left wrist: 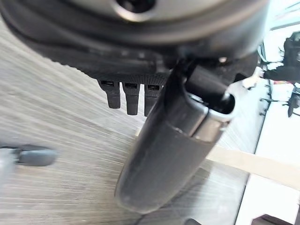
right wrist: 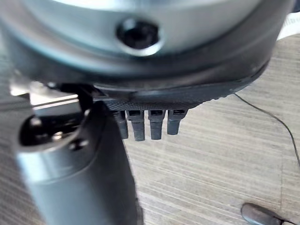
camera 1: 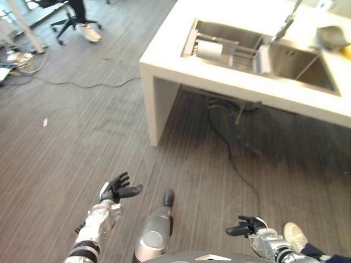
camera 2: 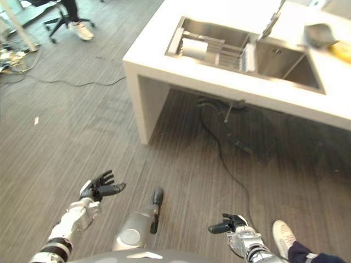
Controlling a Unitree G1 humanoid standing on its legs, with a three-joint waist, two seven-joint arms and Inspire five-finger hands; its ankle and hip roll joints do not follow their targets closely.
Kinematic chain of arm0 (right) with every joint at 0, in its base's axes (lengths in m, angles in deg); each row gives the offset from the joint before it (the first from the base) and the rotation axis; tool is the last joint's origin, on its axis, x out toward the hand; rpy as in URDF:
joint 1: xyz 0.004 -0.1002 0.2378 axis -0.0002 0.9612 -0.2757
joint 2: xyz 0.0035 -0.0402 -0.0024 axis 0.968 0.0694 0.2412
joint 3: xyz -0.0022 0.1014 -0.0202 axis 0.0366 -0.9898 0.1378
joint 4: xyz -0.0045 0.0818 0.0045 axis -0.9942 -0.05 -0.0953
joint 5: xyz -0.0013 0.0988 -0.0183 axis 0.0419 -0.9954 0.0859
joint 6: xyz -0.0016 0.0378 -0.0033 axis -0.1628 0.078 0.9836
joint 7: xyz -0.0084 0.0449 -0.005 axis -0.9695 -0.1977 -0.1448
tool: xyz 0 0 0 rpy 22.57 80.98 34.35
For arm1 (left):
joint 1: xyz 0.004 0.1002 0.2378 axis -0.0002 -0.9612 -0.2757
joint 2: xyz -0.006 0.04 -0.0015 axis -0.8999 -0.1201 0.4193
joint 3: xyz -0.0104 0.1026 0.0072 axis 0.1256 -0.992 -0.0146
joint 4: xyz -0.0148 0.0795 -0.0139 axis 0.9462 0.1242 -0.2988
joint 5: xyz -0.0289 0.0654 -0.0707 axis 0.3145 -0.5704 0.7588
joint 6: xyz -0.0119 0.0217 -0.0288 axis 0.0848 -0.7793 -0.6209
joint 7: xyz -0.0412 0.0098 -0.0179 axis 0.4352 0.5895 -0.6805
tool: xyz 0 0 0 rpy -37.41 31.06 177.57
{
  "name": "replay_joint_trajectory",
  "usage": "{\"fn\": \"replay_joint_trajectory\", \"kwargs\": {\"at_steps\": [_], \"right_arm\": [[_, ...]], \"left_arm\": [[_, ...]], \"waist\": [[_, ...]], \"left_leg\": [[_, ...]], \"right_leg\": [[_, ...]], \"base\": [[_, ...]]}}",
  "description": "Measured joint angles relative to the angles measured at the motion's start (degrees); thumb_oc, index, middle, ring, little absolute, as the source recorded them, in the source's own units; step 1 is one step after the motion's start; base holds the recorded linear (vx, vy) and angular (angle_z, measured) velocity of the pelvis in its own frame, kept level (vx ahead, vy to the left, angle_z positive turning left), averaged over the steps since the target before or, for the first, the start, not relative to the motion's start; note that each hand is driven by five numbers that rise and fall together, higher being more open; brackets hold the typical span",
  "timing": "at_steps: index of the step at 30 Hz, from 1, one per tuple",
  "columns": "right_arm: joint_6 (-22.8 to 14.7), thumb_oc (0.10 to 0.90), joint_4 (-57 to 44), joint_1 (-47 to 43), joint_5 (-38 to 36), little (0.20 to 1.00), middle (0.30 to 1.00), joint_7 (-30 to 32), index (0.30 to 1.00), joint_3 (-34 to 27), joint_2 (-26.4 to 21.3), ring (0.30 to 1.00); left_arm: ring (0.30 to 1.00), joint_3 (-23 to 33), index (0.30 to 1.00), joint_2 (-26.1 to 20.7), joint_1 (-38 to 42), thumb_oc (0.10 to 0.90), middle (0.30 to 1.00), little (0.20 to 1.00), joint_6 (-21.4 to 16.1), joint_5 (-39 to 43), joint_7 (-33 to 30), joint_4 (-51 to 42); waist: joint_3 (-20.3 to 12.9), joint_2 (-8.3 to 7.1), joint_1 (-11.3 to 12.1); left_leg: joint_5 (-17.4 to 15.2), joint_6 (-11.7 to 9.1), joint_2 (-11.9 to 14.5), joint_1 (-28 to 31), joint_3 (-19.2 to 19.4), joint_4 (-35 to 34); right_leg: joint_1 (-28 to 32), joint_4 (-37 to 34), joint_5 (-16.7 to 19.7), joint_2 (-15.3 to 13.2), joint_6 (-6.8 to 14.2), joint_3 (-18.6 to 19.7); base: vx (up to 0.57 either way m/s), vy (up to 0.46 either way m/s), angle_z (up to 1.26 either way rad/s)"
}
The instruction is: Place the dishes in the dishwasher.
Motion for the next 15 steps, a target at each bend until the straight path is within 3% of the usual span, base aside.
{"fn": "replay_joint_trajectory", "kwargs": {"at_steps": [1,2,3,4,5,6,7,8,9,10,11,12,13,14,15], "right_arm": [[0.2,0.800,2.3,0.9,0.0,0.900,0.900,0.0,0.900,-2.2,-0.3,0.900],[0.3,0.800,3.7,1.1,0.0,0.900,0.900,0.1,0.900,-3.0,-0.6,0.900],[0.9,0.800,4.1,1.5,0.0,0.900,0.900,0.1,0.900,-3.7,-0.9,0.900],[1.5,0.800,5.1,1.7,0.3,0.900,0.900,0.4,0.900,-4.3,-0.8,0.900],[1.3,0.800,7.0,1.6,0.4,0.900,0.900,0.3,0.900,-4.4,-1.1,0.900],[1.4,0.800,7.3,1.9,0.5,0.900,0.900,0.2,0.900,-6.1,-1.7,0.900],[0.7,0.800,6.8,3.1,0.0,0.900,0.900,-0.2,0.900,-9.2,-3.1,0.900],[0.8,0.800,6.2,3.5,0.0,0.900,0.900,-0.3,0.900,-9.7,-4.1,0.900],[0.9,0.800,6.3,4.1,0.0,0.900,0.900,-0.2,0.900,-9.8,-5.0,0.900],[1.1,0.800,6.3,4.8,0.1,0.900,0.900,-0.2,0.900,-9.8,-5.3,0.900],[1.9,0.800,7.8,5.7,0.5,0.900,0.900,-0.9,0.900,-9.4,-5.3,0.900],[1.9,0.800,8.1,5.8,0.6,0.900,0.900,-1.2,0.900,-7.2,-4.6,0.900],[1.8,0.800,8.5,6.3,0.9,0.900,0.900,-1.9,0.900,-7.5,-4.2,0.900],[1.8,0.800,8.3,6.6,1.1,0.900,0.900,-2.3,0.900,-7.5,-3.9,0.900],[2.1,0.800,8.3,7.2,1.1,0.900,0.900,-2.7,0.900,-7.4,-3.3,0.900]], "left_arm": [[0.900,-0.8,0.900,-1.5,1.9,0.800,0.900,0.900,0.1,-0.1,0.0,-5.9],[0.900,-0.9,0.900,-2.1,2.3,0.800,0.900,0.900,-0.1,-0.2,0.1,-9.1],[0.900,-1.1,0.900,-3.0,2.9,0.800,0.900,0.900,-1.1,-0.6,0.0,-11.4],[0.900,-0.6,0.900,-3.1,4.2,0.800,0.900,0.900,-1.0,-1.3,0.0,-12.2],[0.900,-0.8,0.900,-4.2,4.5,0.800,0.900,0.900,-0.8,-2.2,-0.8,-14.0],[0.900,-0.8,0.900,-5.8,4.5,0.800,0.900,0.900,-0.6,-3.1,-1.4,-16.8],[0.900,-0.8,0.900,-8.9,4.6,0.800,0.900,0.900,-0.7,-5.5,-2.0,-21.6],[0.900,-1.1,0.900,-10.8,5.3,0.800,0.900,0.900,-0.8,-8.0,-2.1,-23.5],[0.900,-1.6,0.900,-12.1,7.0,0.800,0.900,0.900,-1.7,-9.9,-2.3,-24.4],[0.900,-1.8,0.900,-13.2,8.6,0.800,0.900,0.900,-2.0,-11.3,-2.3,-24.8],[0.900,-1.8,0.900,-14.5,10.0,0.800,0.900,0.900,-2.7,-14.2,-2.9,-28.1],[0.900,-1.2,0.900,-14.7,10.7,0.800,0.900,0.900,-4.1,-15.8,-3.3,-28.4],[0.900,-1.6,0.900,-15.6,12.4,0.800,0.900,0.900,-4.5,-17.0,-3.4,-29.7],[0.900,-1.7,0.900,-15.8,12.6,0.800,0.900,0.900,-5.1,-18.5,-3.5,-30.5],[0.900,-1.9,0.900,-15.7,12.7,0.800,0.900,0.900,-5.0,-20.7,-3.8,-30.6]], "waist": [[-0.4,-0.71,-2.2],[-0.4,-1.09,-2.5],[-0.2,-0.77,-2.2],[-0.2,-0.46,-2.0],[0.1,0.86,-2.3],[0.3,2.59,-3.6],[0.8,5.46,-4.9],[0.5,6.23,-5.8],[0.4,7.55,-6.2],[0.3,7.86,-6.5],[-0.3,8.00,-6.1],[0.2,5.24,-5.5],[0.0,5.24,-6.7],[0.0,5.35,-6.9],[-0.6,5.21,-7.4]], "left_leg": [[-1.8,0.3,-0.6,2.7,1.0,-2.6],[-1.4,2.8,-1.4,2.5,1.0,-1.2],[-1.2,7.0,-2.3,3.4,1.2,-0.6],[-2.4,8.7,-3.3,5.0,1.2,-0.1],[-3.6,10.4,-3.7,6.7,1.2,-0.2],[-3.8,10.7,-4.0,8.5,0.7,-1.6],[-3.6,10.0,-4.4,11.1,-0.6,-4.3],[-3.2,8.4,-4.5,11.8,-1.4,-5.5],[-2.4,8.1,-4.9,12.8,-2.4,-6.4],[-2.9,7.4,-5.4,13.7,-2.8,-6.9],[-6.6,2.4,-6.1,15.1,-2.2,-7.0],[-10.2,-2.9,-7.1,13.9,-0.1,-2.9],[-9.8,4.4,-6.8,12.8,-0.1,-0.2],[-9.7,10.2,-8.1,16.1,-0.3,-2.4],[-10.0,9.4,-8.2,17.9,-0.7,-3.2]], "right_leg": [[-8.1,16.9,8.5,-2.6,3.8,-0.8],[-11.4,23.5,10.8,-3.9,5.1,-0.1],[-14.1,28.5,10.0,-5.1,5.1,0.6],[-16.3,29.9,9.2,-6.2,5.1,2.1],[-19.6,33.3,9.1,-7.1,5.0,1.7],[-23.2,35.8,5.9,-8.0,3.6,-0.6],[-26.7,32.9,1.4,-9.0,2.6,-5.2],[-27.6,27.0,-0.4,-9.1,1.2,-7.7],[-27.9,19.2,-0.5,-9.0,0.9,-10.0],[-28.3,15.7,-0.3,-9.0,1.1,-10.8],[-29.0,2.1,1.1,-8.5,1.0,-14.5],[-30.1,-3.2,4.4,-10.5,1.5,-14.5],[-29.7,-7.1,7.1,-11.8,3.5,-14.3],[-30.1,-8.1,10.0,-12.0,4.6,-14.2],[-29.9,-8.7,10.4,-11.2,4.1,-13.4]], "base": [[0.27,0.298,0.92],[0.27,0.277,0.91],[0.30,0.230,0.26],[0.32,0.170,0.08],[0.34,0.104,0.06],[0.33,0.027,0.24],[0.31,-0.043,0.41],[0.30,-0.112,0.56],[0.19,-0.092,0.48],[0.29,-0.196,0.33],[0.32,-0.206,0.09],[0.42,-0.248,0.27],[0.33,-0.161,0.30],[0.29,-0.150,0.35],[0.20,-0.105,0.16]]}}
